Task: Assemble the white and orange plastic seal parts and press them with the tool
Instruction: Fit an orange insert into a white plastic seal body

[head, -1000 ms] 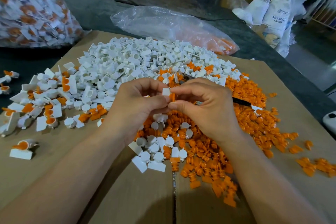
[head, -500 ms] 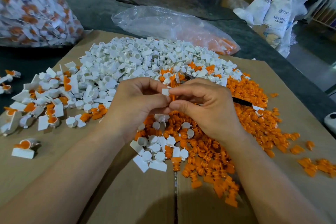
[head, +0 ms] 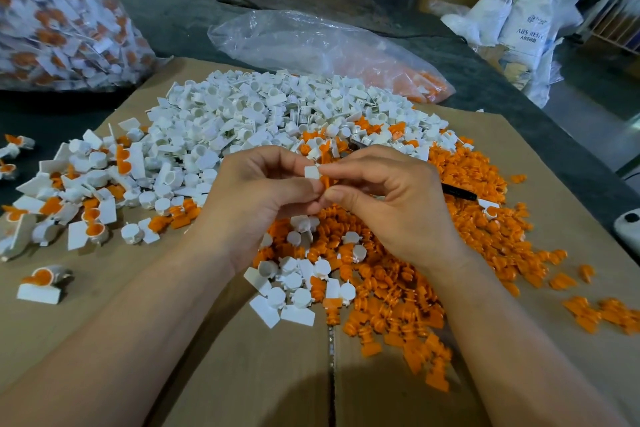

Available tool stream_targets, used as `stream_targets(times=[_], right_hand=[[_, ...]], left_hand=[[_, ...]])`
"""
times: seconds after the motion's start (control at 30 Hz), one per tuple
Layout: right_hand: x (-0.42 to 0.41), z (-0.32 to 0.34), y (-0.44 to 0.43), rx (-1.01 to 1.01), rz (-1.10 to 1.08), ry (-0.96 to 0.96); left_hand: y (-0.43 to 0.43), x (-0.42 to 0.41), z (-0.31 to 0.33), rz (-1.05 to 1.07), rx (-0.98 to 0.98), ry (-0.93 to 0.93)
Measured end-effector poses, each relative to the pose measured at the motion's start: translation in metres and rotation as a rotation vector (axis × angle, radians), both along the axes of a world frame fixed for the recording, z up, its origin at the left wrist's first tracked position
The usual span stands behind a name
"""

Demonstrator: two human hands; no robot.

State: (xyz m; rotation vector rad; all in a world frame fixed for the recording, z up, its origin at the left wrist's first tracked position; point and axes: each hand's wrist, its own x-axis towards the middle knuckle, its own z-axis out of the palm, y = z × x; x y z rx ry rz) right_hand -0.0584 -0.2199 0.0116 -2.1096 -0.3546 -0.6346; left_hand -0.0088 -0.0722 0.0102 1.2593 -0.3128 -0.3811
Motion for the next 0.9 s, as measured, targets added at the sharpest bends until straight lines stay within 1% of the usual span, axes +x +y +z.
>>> stream_targets(times=[0.33, 0.47, 0.67, 0.8, 0.9], right_hand=[[-0.001, 0.0039, 0.0039, 0.082, -0.027, 0.039], [-0.0011, 0.0042, 0.0046, 0.058, -0.058, 0.036], [-0.0009, 0.0022, 0.0048, 0.054, -0.043, 0.023], [-0.0002, 0.0006, 0.0035, 0.033, -0.04, 0.07], [0.0003, -0.0001, 0.0031, 0.028, -0.04, 0.077]], left_hand=[[0.0007, -0.0001, 0.0011, 0.038, 0.012, 0.009], [0.0021, -0.0007, 0.0023, 0.049, 0.028, -0.019], [0.0022, -0.0012, 0.0053, 0.052, 0.026, 0.009], [0.0038, 0.0009, 0.0063, 0.081, 0.067, 0.02], [0.0041, 0.0017, 0.0068, 0.09, 0.057, 0.053]])
